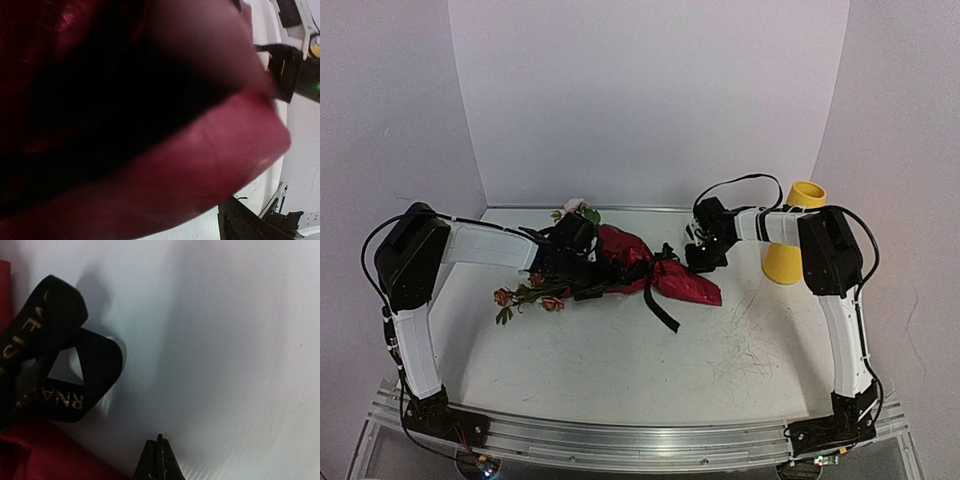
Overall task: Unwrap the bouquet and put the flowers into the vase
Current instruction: Adjust the fake flower at the center of the board.
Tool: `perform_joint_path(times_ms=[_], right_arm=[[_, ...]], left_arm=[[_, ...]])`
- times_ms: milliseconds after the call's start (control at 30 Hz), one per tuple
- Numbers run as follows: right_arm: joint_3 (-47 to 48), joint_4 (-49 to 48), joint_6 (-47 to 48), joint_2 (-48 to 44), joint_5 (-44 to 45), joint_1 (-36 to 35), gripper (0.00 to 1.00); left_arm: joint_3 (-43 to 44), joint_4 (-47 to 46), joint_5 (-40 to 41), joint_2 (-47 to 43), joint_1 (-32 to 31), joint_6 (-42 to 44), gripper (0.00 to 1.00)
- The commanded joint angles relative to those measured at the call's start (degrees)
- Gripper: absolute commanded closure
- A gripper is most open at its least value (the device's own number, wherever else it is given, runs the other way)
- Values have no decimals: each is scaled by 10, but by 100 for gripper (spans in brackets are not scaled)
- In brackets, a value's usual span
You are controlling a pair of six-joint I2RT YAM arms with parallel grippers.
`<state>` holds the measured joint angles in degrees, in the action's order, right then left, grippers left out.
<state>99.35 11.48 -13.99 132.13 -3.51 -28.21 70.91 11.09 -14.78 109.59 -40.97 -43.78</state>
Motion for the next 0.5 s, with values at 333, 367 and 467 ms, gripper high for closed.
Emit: perform_joint_path(times_ms=[333, 367, 467], right_arm=[[-249, -6, -57, -195, -143, -80, 100], [-259, -11, -58, -203, -150, -88, 100], [-282, -24, -60, -223, -173, -105, 100]], left_arm=[[19, 8, 13, 4, 50, 51, 10], [20, 8, 13, 4, 50, 53, 10], [21, 7, 12, 4, 50, 58, 10]])
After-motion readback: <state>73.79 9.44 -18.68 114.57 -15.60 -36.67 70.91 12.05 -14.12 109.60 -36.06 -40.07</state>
